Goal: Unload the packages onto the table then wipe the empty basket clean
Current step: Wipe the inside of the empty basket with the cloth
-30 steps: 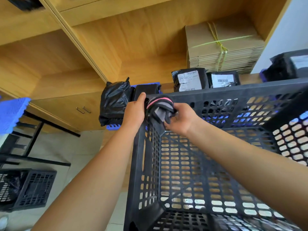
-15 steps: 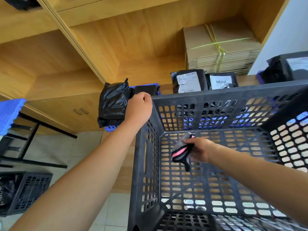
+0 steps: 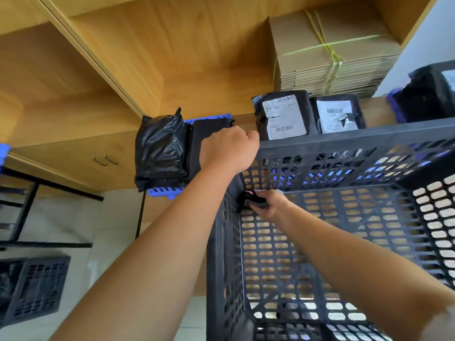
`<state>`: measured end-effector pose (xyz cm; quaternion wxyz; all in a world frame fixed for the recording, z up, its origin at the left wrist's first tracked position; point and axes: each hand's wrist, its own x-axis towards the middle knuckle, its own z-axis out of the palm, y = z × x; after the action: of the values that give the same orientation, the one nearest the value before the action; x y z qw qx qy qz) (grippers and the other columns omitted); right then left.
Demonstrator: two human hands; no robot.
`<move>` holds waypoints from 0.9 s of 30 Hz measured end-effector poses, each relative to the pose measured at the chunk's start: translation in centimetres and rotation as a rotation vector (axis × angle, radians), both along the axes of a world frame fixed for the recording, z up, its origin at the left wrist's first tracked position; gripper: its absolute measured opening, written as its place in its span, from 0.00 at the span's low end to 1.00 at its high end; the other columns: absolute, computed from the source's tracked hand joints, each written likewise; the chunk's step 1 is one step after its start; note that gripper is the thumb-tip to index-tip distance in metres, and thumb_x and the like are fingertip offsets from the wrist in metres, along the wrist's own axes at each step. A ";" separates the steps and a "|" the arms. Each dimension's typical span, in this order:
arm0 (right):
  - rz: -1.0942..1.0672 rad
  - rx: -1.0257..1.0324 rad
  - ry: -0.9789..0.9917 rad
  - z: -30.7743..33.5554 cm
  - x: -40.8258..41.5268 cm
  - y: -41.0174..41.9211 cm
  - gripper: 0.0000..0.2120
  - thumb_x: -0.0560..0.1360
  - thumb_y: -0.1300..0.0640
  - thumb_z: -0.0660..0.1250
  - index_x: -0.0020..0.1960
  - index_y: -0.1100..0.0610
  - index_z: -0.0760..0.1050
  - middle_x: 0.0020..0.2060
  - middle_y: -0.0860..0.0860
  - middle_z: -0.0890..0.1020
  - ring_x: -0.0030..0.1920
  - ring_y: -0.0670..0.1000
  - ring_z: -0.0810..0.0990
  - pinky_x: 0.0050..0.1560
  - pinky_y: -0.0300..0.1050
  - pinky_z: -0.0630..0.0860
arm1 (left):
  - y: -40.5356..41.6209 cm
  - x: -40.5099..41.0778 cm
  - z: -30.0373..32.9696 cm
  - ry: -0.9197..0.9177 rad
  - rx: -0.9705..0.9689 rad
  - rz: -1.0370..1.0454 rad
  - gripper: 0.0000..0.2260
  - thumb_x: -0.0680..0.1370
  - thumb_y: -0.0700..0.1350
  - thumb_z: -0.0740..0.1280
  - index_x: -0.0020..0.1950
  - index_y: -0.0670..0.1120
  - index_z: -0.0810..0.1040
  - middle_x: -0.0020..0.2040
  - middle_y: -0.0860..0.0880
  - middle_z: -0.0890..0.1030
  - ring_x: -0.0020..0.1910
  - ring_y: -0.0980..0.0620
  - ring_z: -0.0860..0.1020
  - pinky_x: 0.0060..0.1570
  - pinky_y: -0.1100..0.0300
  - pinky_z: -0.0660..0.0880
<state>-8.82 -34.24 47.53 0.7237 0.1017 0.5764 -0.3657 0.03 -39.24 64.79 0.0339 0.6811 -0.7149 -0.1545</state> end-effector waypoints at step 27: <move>0.144 -0.416 0.230 18.5 -0.9 2.1 0.08 0.77 0.72 0.63 0.46 0.62 0.77 0.43 0.58 0.84 0.43 0.57 0.84 0.38 0.51 0.84 | 1.2 1.4 1.6 0.319 0.087 -0.041 0.28 0.82 0.59 0.48 0.52 0.45 0.84 0.36 0.53 0.73 0.42 0.46 0.73 0.46 0.53 0.62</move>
<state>-9.72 -32.17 66.06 0.6826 -0.1330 0.5732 -0.4334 1.44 -38.05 66.40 0.1143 0.6338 -0.7069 -0.2923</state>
